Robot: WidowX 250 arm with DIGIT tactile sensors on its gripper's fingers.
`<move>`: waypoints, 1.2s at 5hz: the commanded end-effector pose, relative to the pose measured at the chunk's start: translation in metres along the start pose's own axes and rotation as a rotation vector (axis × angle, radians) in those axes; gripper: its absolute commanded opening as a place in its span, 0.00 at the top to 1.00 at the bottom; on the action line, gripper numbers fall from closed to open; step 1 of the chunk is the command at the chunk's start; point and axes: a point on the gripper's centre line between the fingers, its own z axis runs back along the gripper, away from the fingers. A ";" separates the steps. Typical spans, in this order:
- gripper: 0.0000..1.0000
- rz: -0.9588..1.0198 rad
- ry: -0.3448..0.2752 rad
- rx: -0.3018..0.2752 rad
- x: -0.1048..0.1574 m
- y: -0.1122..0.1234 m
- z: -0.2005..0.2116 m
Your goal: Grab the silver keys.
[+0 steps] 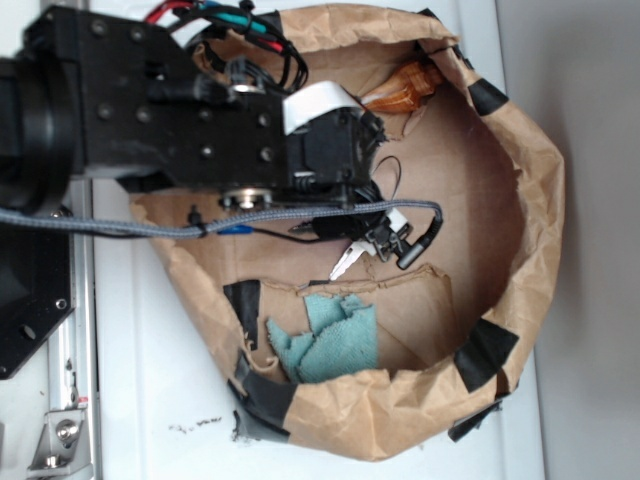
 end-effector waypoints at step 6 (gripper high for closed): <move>0.00 0.060 -0.001 0.024 0.014 -0.010 -0.011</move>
